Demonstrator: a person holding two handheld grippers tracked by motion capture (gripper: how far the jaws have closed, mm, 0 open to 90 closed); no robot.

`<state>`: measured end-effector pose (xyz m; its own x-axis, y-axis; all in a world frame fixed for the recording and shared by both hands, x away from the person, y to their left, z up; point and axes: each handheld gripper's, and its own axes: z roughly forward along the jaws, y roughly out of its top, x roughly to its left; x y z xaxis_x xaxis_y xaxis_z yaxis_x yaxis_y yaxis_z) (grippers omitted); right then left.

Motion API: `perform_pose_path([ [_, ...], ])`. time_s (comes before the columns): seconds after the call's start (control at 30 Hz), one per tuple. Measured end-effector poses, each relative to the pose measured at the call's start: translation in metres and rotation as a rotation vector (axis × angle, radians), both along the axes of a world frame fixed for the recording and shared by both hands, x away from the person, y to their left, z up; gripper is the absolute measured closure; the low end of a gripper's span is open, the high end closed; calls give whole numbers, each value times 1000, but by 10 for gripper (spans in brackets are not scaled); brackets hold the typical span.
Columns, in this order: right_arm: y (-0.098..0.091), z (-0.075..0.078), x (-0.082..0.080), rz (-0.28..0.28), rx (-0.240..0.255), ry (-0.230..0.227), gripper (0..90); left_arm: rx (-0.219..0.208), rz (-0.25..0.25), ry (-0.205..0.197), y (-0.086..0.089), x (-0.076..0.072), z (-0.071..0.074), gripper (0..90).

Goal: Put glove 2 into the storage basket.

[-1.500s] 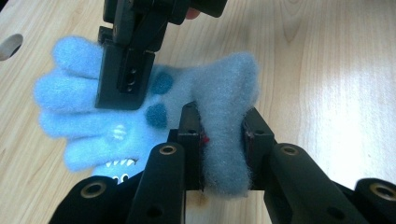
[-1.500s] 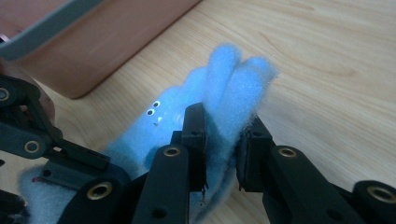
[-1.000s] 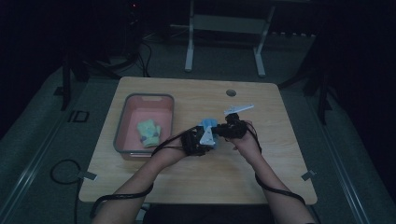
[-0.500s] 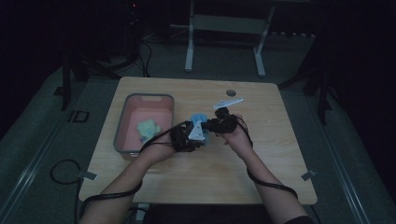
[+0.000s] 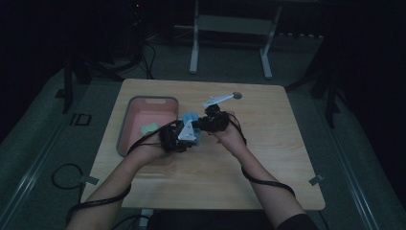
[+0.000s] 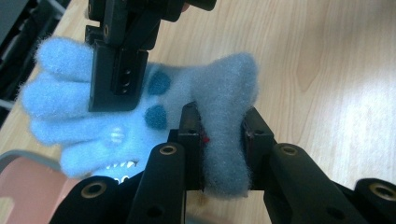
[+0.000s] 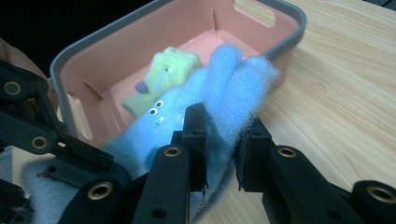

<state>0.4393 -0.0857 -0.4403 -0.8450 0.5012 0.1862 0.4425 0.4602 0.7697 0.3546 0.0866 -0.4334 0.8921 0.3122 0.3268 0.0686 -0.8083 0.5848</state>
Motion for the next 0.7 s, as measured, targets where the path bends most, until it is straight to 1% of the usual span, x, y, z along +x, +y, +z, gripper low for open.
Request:
perform_pose_path([
  [0.2, 18, 3, 2, 29, -4, -8, 765, -1, 26, 2, 14, 0, -1, 746],
  [0.23, 18, 3, 2, 29, -4, -8, 765, -1, 26, 2, 14, 0, -1, 746],
  [0.3, 27, 4, 3, 45, -3, -12, 765, 5, 38, 1, 21, -2, -1, 746],
  [0.47, 44, 4, 5, 61, 0, -14, 766, 0, 62, 8, 37, -3, 0, 746],
  [0.5, 47, 5, 5, 64, 2, -13, 765, 0, 73, 7, 42, -4, 0, 746],
  [0.53, 53, 5, 5, 71, 3, -14, 766, -1, 79, 8, 46, -4, 0, 746],
  [0.7, 74, 3, 5, 95, 1, -13, 766, 7, 106, 16, 63, -5, -2, 746],
])
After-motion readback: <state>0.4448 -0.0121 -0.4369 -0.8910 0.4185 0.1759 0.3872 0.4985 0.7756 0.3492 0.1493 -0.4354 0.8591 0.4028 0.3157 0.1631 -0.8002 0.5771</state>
